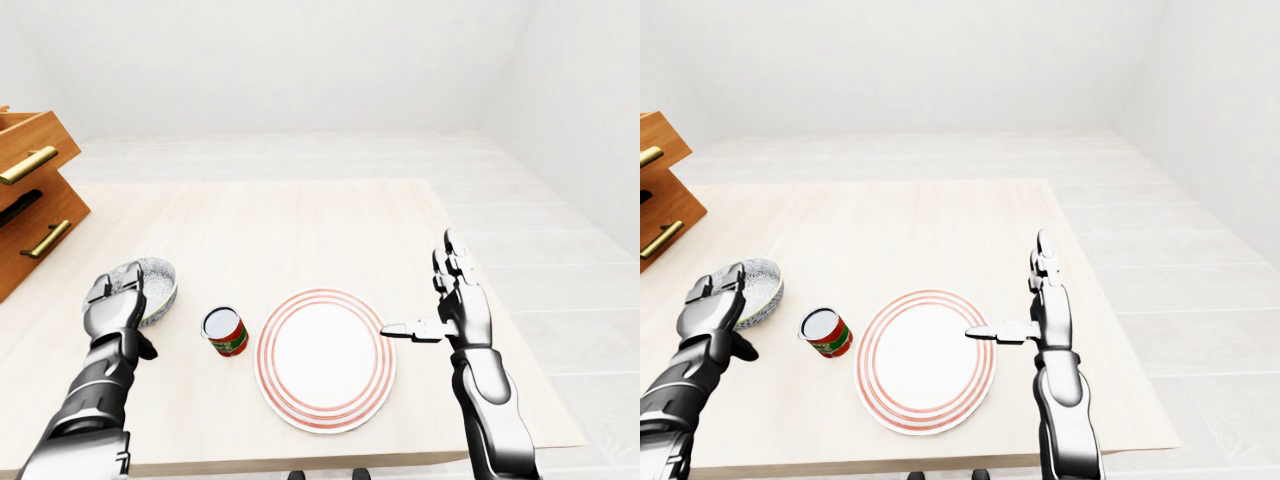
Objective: Put the bowl on the plate.
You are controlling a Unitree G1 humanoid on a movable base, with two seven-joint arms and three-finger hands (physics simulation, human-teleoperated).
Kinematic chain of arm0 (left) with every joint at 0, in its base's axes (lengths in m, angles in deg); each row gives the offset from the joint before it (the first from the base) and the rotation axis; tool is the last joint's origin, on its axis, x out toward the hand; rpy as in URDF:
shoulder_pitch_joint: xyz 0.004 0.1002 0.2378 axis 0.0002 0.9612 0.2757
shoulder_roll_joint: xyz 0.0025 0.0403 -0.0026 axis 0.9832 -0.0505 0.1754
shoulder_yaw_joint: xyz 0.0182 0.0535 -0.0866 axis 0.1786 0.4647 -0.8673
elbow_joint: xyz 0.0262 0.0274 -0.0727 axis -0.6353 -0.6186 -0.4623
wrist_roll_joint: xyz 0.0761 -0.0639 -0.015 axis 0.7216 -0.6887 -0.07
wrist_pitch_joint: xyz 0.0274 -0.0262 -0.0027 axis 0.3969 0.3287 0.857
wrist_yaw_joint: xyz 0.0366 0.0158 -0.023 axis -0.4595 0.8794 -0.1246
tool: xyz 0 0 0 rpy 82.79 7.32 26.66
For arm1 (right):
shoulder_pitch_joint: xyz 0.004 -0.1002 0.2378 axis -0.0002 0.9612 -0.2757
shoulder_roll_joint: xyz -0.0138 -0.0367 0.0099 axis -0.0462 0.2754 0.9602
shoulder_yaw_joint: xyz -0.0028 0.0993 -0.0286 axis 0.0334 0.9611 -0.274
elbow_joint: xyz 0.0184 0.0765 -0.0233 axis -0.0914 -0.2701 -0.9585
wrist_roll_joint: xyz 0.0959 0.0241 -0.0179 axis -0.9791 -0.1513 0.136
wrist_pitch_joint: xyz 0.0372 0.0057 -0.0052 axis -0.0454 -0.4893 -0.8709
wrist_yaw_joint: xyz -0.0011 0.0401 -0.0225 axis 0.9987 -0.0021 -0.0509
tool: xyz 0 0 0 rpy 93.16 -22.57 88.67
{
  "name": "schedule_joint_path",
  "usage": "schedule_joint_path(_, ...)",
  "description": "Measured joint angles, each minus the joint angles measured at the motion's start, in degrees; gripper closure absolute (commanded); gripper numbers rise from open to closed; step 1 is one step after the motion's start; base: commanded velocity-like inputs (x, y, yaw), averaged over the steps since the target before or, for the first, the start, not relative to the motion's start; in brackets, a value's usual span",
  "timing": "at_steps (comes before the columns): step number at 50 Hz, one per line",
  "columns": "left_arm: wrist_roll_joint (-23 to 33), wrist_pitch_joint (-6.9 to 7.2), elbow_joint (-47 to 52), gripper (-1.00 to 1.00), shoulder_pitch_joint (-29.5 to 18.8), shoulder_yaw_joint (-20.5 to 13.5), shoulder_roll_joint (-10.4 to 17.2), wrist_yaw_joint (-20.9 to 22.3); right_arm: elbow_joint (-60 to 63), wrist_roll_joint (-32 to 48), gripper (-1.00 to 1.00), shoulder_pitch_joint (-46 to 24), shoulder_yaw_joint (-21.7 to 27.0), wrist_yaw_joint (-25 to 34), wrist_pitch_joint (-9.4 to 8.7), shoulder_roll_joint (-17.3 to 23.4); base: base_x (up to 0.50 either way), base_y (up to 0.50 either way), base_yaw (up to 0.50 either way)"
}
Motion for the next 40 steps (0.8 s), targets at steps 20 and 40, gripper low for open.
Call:
schedule_joint_path(20,0.1,0.0,-1.2,-0.08,-1.2,0.9,-0.9,0.1,0.4,0.0,-1.0,0.9,0.1,0.1,0.0,-0.1,0.0,0.0,0.0)
schedule_joint_path(40,0.3,0.0,-1.3,0.18,-1.6,0.9,-1.2,1.1,1.7,-0.1,-1.0,2.2,0.3,0.3,0.0,-0.3,0.0,0.0,0.0)
